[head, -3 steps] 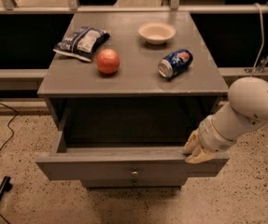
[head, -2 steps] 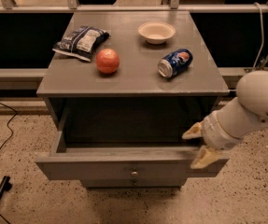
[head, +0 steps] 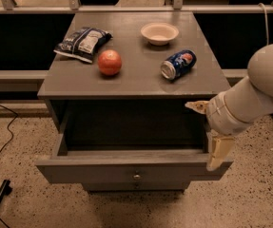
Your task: Open top drawer
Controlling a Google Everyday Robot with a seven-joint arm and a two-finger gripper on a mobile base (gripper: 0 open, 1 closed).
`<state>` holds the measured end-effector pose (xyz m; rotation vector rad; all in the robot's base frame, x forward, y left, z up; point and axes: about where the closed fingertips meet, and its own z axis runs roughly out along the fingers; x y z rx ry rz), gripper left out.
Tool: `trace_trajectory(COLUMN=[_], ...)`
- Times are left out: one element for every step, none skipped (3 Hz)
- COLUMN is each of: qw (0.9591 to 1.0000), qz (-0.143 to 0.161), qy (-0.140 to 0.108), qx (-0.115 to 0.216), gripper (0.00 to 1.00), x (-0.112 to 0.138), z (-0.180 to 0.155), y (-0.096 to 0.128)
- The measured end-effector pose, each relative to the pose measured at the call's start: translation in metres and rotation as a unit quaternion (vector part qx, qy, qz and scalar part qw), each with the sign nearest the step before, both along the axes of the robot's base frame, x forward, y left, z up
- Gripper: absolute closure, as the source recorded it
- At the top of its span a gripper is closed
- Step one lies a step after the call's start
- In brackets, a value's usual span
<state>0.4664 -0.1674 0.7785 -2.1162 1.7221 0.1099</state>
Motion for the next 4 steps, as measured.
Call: trace_trajectory(qw=[0.9996,0.9985,0.9957,0.9933], qz=[0.001,-0.015,-0.053,-0.079], qy=[0.012,0.032,0.057,0.074], qx=[-0.026,-0.042,-0.05,-0.042], gripper=[0.25,0.49,0.8,1.0], x=[0.028,0.05,0.066,0.071], z=[-0.017,-0.047,-0.096,-0.127], y=[0.001,-0.004,-0.017,-0.022])
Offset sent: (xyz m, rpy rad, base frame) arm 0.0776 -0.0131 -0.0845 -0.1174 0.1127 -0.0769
